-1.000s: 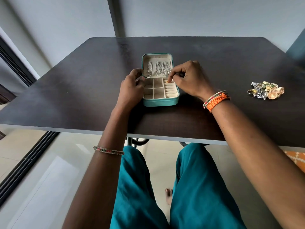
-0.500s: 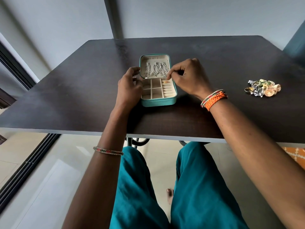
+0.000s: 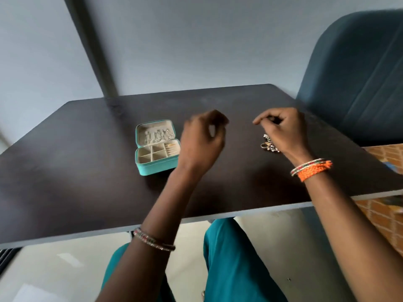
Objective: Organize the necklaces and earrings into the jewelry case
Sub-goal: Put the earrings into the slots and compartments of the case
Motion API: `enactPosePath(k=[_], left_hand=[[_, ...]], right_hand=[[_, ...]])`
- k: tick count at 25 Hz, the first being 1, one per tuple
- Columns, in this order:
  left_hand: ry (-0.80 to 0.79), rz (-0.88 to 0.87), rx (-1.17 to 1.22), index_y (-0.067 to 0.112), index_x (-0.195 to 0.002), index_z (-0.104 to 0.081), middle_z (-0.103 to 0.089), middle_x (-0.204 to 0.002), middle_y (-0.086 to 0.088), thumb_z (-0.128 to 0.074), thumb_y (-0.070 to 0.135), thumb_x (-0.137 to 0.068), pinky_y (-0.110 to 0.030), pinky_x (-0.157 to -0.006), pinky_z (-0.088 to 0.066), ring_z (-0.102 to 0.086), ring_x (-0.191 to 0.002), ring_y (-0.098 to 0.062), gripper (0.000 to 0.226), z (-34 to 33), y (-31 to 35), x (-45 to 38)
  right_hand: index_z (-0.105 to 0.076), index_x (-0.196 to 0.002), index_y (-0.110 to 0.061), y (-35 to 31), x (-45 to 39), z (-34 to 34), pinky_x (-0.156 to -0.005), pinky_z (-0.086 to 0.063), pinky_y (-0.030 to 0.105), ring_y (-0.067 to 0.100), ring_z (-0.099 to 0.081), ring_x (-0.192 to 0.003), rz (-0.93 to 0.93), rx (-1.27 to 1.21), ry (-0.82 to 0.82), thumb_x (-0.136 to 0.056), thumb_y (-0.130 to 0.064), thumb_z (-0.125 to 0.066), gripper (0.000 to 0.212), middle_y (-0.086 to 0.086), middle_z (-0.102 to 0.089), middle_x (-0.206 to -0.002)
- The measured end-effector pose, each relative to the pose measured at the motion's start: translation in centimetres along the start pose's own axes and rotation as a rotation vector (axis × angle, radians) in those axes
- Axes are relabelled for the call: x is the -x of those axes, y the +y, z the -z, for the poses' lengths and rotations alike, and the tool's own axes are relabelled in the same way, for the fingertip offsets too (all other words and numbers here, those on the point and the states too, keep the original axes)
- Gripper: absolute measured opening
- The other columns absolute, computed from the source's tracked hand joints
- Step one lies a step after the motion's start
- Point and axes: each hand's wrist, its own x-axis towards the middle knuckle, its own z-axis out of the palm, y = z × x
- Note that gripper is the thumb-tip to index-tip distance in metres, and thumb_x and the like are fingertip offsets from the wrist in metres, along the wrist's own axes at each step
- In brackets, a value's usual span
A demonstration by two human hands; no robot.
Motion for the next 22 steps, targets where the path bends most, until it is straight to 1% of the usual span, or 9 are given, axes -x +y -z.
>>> enactPosePath(k=[2,3,5,7,9,10,14,18,22], left_hand=[[-0.234,0.043,0.047,0.018,-0.094,-0.071,-0.072,-0.094,0.003,-0.056,0.013,-0.085,-0.022,-0.081,-0.046,-0.064,-0.093,-0.012,0.018,-4.0,0.1,-0.6],[-0.328,0.067,0.044,0.017,-0.097,-0.07,-0.071,-0.098,0.004,-0.058,0.016,-0.087,-0.022,-0.086,-0.045,-0.063,-0.098,-0.013,0.016,-5.9,-0.1,-0.9],[-0.415,0.136,0.03,0.021,-0.1,-0.068,-0.069,-0.104,0.007,-0.062,0.027,-0.087,-0.031,-0.094,-0.044,-0.06,-0.105,-0.015,0.016,-8.7,-0.6,-1.2],[-0.444,0.179,-0.03,0.027,-0.1,-0.067,-0.067,-0.108,0.008,-0.064,0.038,-0.086,-0.033,-0.094,-0.037,-0.057,-0.109,-0.015,0.019,-10.3,-0.8,-1.1],[-0.463,0.128,-0.151,0.032,-0.102,-0.067,-0.063,-0.112,0.005,-0.062,0.042,-0.086,-0.03,-0.089,-0.025,-0.05,-0.115,-0.018,0.019,-11.0,-0.9,-0.8],[-0.467,0.101,-0.175,0.033,-0.103,-0.067,-0.061,-0.113,0.004,-0.06,0.041,-0.087,-0.031,-0.088,-0.022,-0.048,-0.116,-0.019,0.019,-11.1,-0.8,-0.6],[-0.447,0.082,-0.167,0.034,-0.102,-0.068,-0.059,-0.111,0.003,-0.057,0.034,-0.09,-0.031,-0.084,-0.02,-0.046,-0.115,-0.02,0.016,-10.9,-0.9,-0.7],[-0.431,0.109,-0.146,0.028,-0.098,-0.069,-0.06,-0.107,0.002,-0.058,0.032,-0.091,-0.031,-0.082,-0.019,-0.047,-0.113,-0.021,0.014,-11.0,-1.1,-0.6],[-0.445,0.141,-0.148,0.023,-0.1,-0.069,-0.059,-0.114,0.0,-0.057,0.028,-0.091,-0.032,-0.087,-0.021,-0.044,-0.116,-0.024,0.016,-11.1,-1.2,-0.8]], right_hand=[[-0.069,-0.062,-0.035,3.0,0.1,2.0,-0.062,-0.045,0.029,0.004,-0.057,-0.06,-0.076,-0.01,-0.008,-0.067,-0.025,-0.055,0.019,-0.015,-0.062,-0.059],[-0.068,-0.061,-0.037,4.1,0.2,2.5,-0.07,-0.049,0.036,0.006,-0.059,-0.069,-0.102,-0.001,-0.009,-0.065,-0.025,-0.055,0.018,-0.012,-0.064,-0.066],[-0.066,-0.058,-0.04,5.1,0.2,2.6,-0.083,-0.049,0.044,0.011,-0.061,-0.082,-0.111,0.009,-0.005,-0.063,-0.029,-0.055,0.016,-0.007,-0.067,-0.072],[-0.063,-0.054,-0.043,5.1,0.0,2.1,-0.089,-0.044,0.047,0.016,-0.059,-0.09,-0.103,0.052,-0.014,-0.063,-0.036,-0.054,0.015,-0.015,-0.063,-0.074],[-0.061,-0.052,-0.044,5.1,0.1,1.9,-0.092,-0.039,0.05,0.019,-0.055,-0.097,-0.098,0.126,-0.044,-0.063,-0.041,-0.052,0.014,-0.019,-0.056,-0.076],[-0.061,-0.052,-0.044,5.2,0.2,1.8,-0.092,-0.038,0.051,0.018,-0.053,-0.1,-0.095,0.142,-0.062,-0.063,-0.042,-0.051,0.014,-0.021,-0.055,-0.077],[-0.06,-0.052,-0.044,4.7,0.7,1.9,-0.092,-0.039,0.052,0.018,-0.051,-0.103,-0.108,0.102,-0.083,-0.06,-0.047,-0.046,0.016,-0.023,-0.054,-0.078],[-0.06,-0.052,-0.045,4.7,0.7,1.9,-0.094,-0.038,0.052,0.016,-0.049,-0.104,-0.12,0.102,-0.088,-0.059,-0.047,-0.047,0.015,-0.023,-0.055,-0.079],[-0.065,-0.065,-0.045,4.7,0.8,1.9,-0.097,-0.035,0.052,0.014,-0.043,-0.106,-0.087,0.121,-0.122,-0.066,-0.03,-0.052,0.02,-0.019,-0.057,-0.088]])
